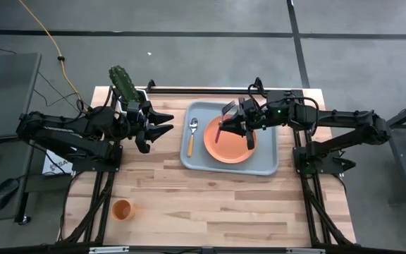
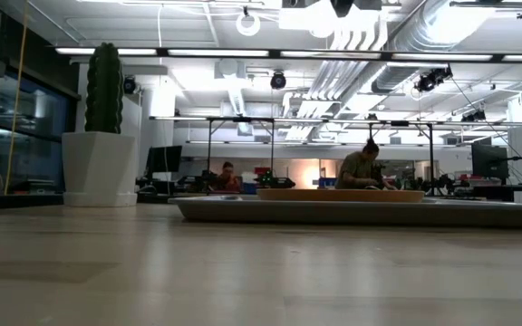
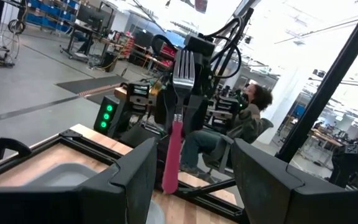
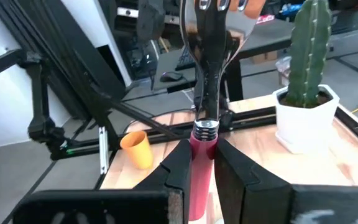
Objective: Pick and place plate/cup/fork/spoon on tray
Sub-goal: Put the pink fork to the left of the orange plate on the gray serving tray
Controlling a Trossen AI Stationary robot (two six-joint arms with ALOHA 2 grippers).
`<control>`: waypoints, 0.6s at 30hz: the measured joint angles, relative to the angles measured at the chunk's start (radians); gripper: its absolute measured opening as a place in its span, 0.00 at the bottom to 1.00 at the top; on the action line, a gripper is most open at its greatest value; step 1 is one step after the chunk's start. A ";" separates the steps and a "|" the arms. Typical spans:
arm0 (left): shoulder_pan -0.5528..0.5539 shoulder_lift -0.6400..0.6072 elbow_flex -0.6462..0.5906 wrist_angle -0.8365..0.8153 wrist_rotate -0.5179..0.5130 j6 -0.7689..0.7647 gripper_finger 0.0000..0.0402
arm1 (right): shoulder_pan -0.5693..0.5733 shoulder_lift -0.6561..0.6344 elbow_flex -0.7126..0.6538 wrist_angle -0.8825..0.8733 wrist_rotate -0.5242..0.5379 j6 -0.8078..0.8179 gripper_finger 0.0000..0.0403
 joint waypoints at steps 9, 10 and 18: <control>0.000 0.000 0.000 -0.001 0.000 0.000 0.48 | 0.000 0.000 0.000 -0.017 -0.009 0.041 0.09; 0.000 0.000 0.000 -0.001 0.000 0.000 0.48 | 0.000 0.000 0.000 -0.017 -0.009 0.051 0.09; 0.000 0.000 0.000 -0.007 0.000 0.000 0.48 | 0.000 0.000 0.000 -0.017 0.009 0.071 0.09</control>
